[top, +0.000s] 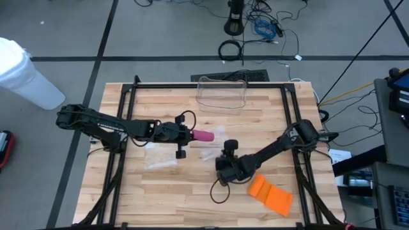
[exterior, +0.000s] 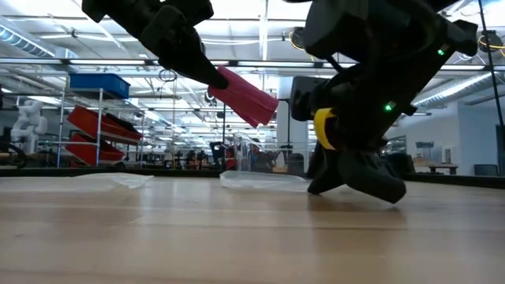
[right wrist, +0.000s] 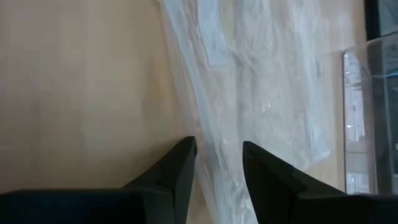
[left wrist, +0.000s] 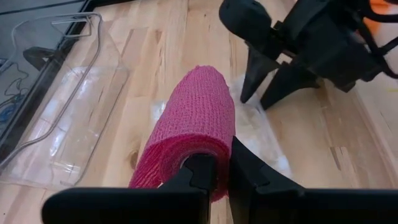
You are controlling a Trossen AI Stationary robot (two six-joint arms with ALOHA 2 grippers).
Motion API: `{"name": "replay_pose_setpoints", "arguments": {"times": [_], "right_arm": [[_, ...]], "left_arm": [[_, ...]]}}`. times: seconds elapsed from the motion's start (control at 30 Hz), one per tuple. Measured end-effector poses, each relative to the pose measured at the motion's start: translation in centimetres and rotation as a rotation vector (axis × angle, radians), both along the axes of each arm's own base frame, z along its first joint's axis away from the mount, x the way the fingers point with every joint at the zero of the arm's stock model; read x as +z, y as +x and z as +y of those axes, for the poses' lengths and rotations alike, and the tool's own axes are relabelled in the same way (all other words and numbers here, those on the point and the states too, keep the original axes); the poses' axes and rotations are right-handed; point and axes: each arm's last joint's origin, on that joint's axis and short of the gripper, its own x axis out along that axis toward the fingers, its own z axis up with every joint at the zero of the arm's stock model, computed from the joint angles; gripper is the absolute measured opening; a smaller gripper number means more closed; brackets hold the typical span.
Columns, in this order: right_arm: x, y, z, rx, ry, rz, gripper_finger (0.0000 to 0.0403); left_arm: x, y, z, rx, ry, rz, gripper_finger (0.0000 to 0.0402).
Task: Roll bandage
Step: Put the pink bandage into the zip bag
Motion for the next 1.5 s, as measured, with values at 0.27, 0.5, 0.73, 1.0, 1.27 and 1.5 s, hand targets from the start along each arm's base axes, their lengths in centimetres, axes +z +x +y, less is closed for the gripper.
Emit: {"name": "replay_pose_setpoints", "arguments": {"times": [0.27,0.5,0.73,1.0,1.27,1.5], "right_arm": [[-0.1,0.2,-0.7,-0.008,-0.003,0.016,0.0029],[-0.2,0.5,-1.8,-0.070,0.028,-0.005,0.0001],[2.6,0.1,-1.6,-0.160,0.095,-0.156,0.0000],[8.7,-0.6,-2.8,-0.231,0.288,-0.353,0.0000],[11.2,-0.4,-4.3,-0.226,0.470,-0.432,0.0000],[11.5,0.1,-5.3,-0.232,0.478,-0.471,0.0000]], "left_arm": [[0.0,0.0,0.0,0.000,0.000,0.000,0.0026],[-0.1,-0.1,0.0,0.000,0.001,0.012,0.0026],[0.0,-0.1,0.0,-0.001,0.005,0.047,0.0026],[1.1,-0.5,-1.6,-0.086,0.107,-0.009,0.0026],[2.1,-0.6,-4.8,-0.171,0.331,-0.098,0.0026],[2.2,-0.8,-5.6,-0.205,0.353,-0.107,0.0026]]}}
